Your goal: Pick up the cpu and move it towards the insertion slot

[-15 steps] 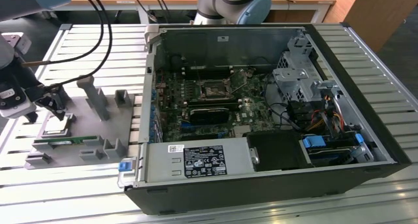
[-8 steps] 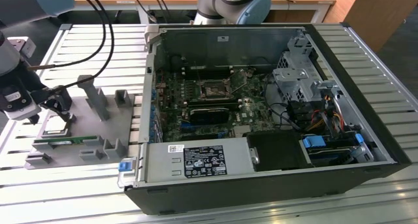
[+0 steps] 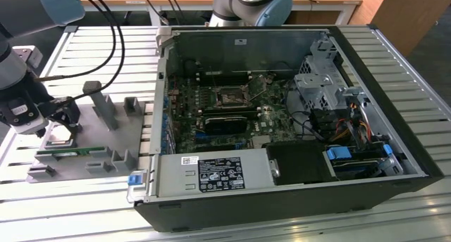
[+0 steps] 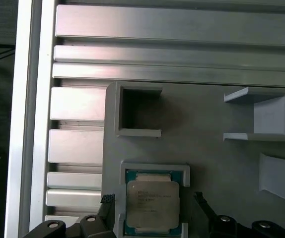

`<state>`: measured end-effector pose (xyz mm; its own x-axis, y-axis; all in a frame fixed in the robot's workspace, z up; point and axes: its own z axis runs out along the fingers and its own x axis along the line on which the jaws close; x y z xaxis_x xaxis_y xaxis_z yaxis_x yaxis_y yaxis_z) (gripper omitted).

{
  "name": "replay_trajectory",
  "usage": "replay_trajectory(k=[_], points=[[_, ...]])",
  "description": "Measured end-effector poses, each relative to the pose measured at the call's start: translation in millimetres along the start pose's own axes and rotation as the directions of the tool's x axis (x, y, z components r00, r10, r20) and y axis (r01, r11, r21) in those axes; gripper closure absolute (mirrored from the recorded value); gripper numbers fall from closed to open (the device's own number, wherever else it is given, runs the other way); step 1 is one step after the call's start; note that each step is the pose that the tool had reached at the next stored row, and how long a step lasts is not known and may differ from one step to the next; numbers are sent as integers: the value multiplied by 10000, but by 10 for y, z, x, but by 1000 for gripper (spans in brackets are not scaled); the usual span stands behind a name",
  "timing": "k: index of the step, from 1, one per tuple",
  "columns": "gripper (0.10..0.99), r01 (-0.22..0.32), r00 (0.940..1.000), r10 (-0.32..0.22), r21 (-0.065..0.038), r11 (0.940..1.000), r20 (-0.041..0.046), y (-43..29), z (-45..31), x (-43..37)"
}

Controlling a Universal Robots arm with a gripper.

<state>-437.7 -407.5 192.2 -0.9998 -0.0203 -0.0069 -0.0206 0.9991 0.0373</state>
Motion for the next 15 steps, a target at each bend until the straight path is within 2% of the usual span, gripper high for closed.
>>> replay_trajectory(k=[8,15], points=[[369,1,10000,-1,-2,10000,0,-2,77,0],[369,34,10000,-34,-3,10000,-3,-2,113,1]])
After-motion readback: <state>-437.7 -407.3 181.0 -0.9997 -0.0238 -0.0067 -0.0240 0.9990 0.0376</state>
